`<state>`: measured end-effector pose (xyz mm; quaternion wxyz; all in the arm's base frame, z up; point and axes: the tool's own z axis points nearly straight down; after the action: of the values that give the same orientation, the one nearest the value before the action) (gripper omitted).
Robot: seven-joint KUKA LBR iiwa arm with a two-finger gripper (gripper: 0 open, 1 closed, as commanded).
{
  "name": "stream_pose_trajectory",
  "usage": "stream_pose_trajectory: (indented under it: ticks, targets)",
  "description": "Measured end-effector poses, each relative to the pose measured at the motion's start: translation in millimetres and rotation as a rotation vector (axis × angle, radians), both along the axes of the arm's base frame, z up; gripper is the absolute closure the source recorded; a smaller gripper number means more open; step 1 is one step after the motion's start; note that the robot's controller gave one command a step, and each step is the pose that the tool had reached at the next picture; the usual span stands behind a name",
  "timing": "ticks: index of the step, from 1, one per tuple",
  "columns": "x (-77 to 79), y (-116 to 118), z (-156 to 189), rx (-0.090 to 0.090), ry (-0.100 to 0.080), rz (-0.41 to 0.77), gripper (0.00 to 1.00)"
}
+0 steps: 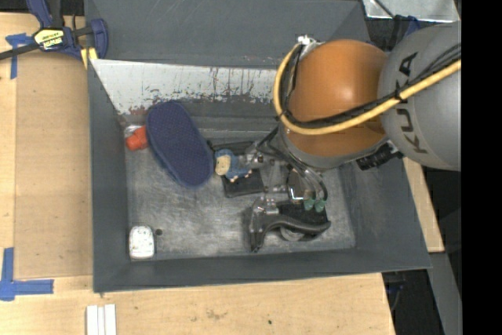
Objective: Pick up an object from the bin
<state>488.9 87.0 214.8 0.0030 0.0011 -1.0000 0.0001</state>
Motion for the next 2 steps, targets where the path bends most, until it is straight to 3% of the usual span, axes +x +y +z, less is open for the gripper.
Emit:
stream_pose_trajectory:
  ticks: [1,2]
  targets:
    - [63.6,-6,-56,0.0,-0.008,-0.117,0.0]
    - [95.0,-26,-143,0.002,-0.011,-0.109,0.0]
